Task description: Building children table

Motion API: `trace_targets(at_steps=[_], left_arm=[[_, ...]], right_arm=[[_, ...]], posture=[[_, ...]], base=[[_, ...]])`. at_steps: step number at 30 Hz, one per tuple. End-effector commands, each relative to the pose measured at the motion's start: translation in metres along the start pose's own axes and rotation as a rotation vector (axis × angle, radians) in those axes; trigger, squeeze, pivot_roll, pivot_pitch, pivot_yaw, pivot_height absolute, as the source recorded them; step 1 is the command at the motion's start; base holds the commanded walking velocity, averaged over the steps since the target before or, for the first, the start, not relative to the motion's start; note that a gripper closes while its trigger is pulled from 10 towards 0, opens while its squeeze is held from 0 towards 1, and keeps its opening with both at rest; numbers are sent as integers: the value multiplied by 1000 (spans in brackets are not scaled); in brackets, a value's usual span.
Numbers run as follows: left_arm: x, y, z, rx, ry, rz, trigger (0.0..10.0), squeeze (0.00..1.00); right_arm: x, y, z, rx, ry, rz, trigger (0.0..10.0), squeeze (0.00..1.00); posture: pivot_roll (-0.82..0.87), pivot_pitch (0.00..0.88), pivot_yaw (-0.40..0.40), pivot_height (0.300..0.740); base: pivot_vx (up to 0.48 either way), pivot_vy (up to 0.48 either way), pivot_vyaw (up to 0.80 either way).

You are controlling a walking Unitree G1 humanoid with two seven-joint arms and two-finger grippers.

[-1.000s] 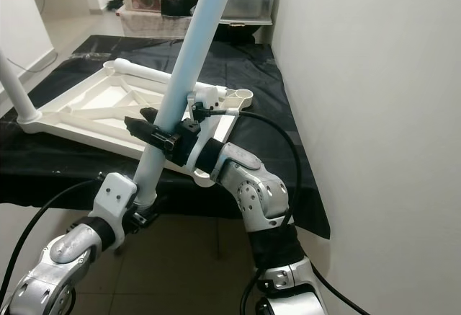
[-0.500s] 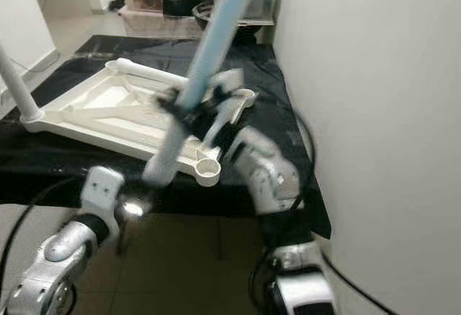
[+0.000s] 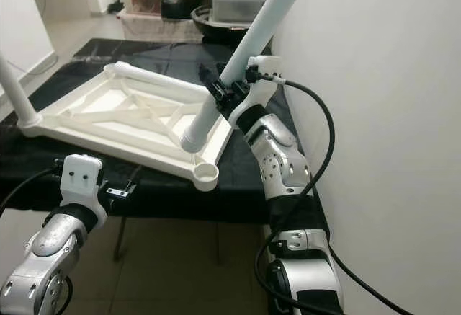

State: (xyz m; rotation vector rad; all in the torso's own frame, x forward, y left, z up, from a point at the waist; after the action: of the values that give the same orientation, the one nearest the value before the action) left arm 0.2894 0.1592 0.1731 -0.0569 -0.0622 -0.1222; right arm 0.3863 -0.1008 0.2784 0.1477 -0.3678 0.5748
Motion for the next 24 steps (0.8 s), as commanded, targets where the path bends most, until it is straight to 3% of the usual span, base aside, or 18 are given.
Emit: trace_targets(at_steps=[1, 24], left_arm=[[0, -1, 1, 13, -3, -2, 10000, 0], [0, -3, -1, 15, -1, -4, 10000, 0]], right_arm=[[4, 2, 3, -9, -24, 0, 10000, 0], [6, 4, -3, -16, -29, 21, 10000, 0]], posture=[[90, 48, -42, 740], [90, 47, -42, 740]], base=[[262, 0, 0], [260, 0, 0]])
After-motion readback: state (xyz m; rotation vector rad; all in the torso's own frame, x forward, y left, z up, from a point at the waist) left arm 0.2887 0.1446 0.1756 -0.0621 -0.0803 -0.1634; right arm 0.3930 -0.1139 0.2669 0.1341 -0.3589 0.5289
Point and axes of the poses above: a point about 5 cm out from each wrist's last joint towards the gripper, its own x axis pointing out of the wrist towards the gripper, its own z axis along the axis of the wrist's last joint, y = z × x, the point moved 2 cm from there along x, pointing out of the wrist towards the gripper, and after that the axes turned 10 degrees about -x, right-handed, at the moved point
